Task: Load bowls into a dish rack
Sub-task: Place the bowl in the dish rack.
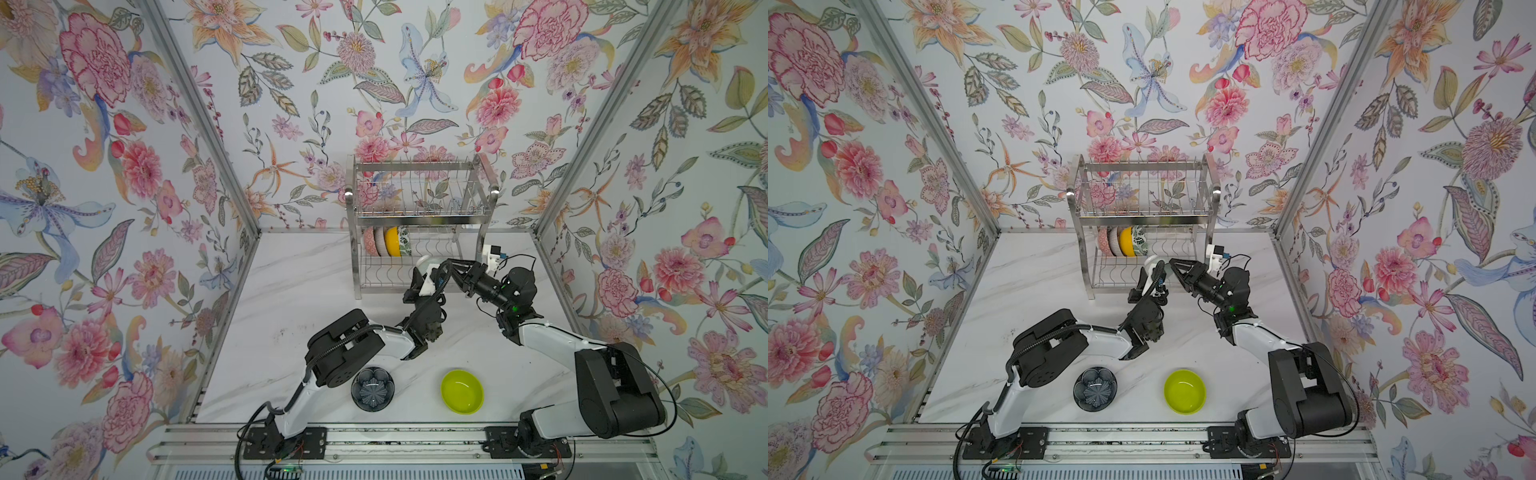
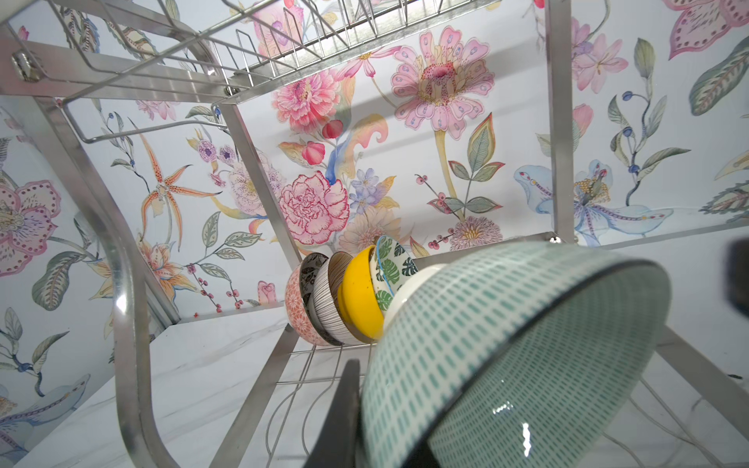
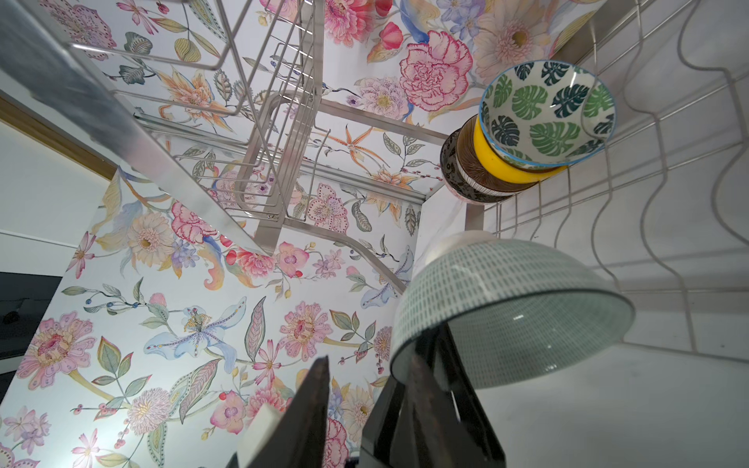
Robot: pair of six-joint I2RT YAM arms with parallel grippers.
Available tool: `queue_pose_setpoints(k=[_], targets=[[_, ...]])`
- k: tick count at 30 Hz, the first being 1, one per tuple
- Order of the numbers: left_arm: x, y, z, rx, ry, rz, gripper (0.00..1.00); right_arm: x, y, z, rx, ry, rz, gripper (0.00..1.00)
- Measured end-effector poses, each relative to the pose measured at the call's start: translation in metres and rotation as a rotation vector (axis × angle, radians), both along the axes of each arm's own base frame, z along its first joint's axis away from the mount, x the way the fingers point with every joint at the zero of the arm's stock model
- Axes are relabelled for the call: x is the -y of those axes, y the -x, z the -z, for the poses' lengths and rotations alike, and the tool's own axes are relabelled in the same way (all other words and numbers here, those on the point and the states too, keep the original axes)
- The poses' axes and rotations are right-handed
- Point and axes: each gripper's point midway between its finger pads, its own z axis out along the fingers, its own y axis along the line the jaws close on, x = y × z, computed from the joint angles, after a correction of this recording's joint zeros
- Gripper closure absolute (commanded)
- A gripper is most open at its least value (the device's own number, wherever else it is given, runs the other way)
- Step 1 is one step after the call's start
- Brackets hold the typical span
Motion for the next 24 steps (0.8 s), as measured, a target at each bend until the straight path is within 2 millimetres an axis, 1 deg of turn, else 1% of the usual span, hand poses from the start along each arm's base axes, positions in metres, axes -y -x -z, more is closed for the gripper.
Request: queue_pose_setpoints(k=[5, 9, 16, 19, 24], targets=[[-0.011, -0.009, -0.001, 0.003, -0.005, -0.026, 1.00, 0.000, 0.000, 0.002, -0.008, 0.001, -0.001, 0.63], [-0.010, -0.008, -0.002, 0.004, -0.007, -0.026, 1.00, 0.000, 0.000, 0.001, -0.015, -0.006, -0.002, 0.59], [0.002, -0.001, -0.010, 0.018, 0.006, 0.001, 1.00, -0.002, -0.001, 0.003, -0.024, -0.019, -0.013, 0.55], [0.010, 0.004, -0.013, 0.022, 0.007, 0.018, 1.00, -0.003, -0.001, 0.006, -0.036, -0.022, -0.018, 0.55], [0.020, 0.011, -0.013, 0.025, 0.005, 0.048, 1.00, 0.000, -0.002, 0.005, -0.036, -0.028, -0.014, 0.54]])
